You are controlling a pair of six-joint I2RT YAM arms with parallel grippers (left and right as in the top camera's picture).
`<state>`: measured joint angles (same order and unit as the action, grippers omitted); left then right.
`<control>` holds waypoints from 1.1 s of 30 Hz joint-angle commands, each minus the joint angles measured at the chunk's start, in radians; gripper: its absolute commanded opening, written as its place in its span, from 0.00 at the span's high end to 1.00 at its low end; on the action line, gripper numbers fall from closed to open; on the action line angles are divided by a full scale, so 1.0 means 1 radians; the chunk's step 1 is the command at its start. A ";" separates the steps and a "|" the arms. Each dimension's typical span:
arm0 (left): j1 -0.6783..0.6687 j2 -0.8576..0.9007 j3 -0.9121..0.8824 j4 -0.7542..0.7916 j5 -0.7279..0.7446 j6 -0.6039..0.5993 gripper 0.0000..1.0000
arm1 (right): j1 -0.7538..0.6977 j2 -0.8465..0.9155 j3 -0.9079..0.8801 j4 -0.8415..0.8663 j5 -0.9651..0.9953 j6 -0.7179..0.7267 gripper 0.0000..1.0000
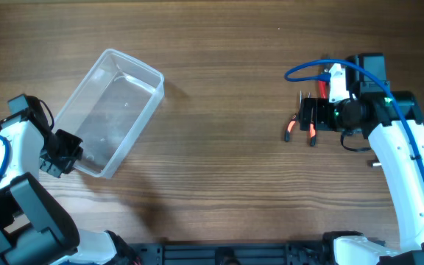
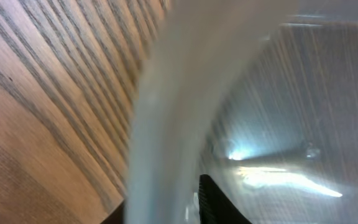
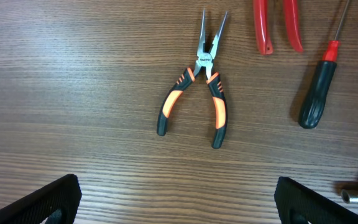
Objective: Pack container
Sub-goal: 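Move the left gripper to the clear container's near edge and grasp it, then drag the clear container with the left gripper to table center, straightening it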
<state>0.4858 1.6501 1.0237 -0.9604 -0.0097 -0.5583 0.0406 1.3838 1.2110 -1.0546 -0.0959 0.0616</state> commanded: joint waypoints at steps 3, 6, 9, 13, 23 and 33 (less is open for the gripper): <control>0.007 0.005 -0.009 -0.012 -0.002 0.004 0.88 | 0.003 -0.002 0.024 -0.001 0.018 -0.010 0.00; 0.007 0.005 -0.009 -0.003 -0.003 0.004 0.96 | 0.003 -0.002 0.024 -0.001 0.018 -0.009 0.00; 0.007 0.005 -0.008 0.005 -0.003 0.004 0.96 | 0.003 -0.002 0.024 -0.001 0.018 -0.009 0.00; 0.007 -0.001 0.000 0.008 -0.002 0.006 0.96 | 0.003 -0.002 0.024 -0.001 0.018 -0.009 0.00; -0.104 -0.090 0.056 0.041 0.179 0.241 0.96 | 0.003 -0.013 0.040 0.010 0.103 0.101 0.00; -0.461 -0.161 0.076 0.087 0.212 0.375 0.96 | -0.044 -0.105 0.171 0.008 0.227 0.204 0.00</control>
<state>0.1333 1.5166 1.0748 -0.8810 0.1471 -0.2653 0.0204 1.3380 1.3281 -1.0496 0.0582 0.2028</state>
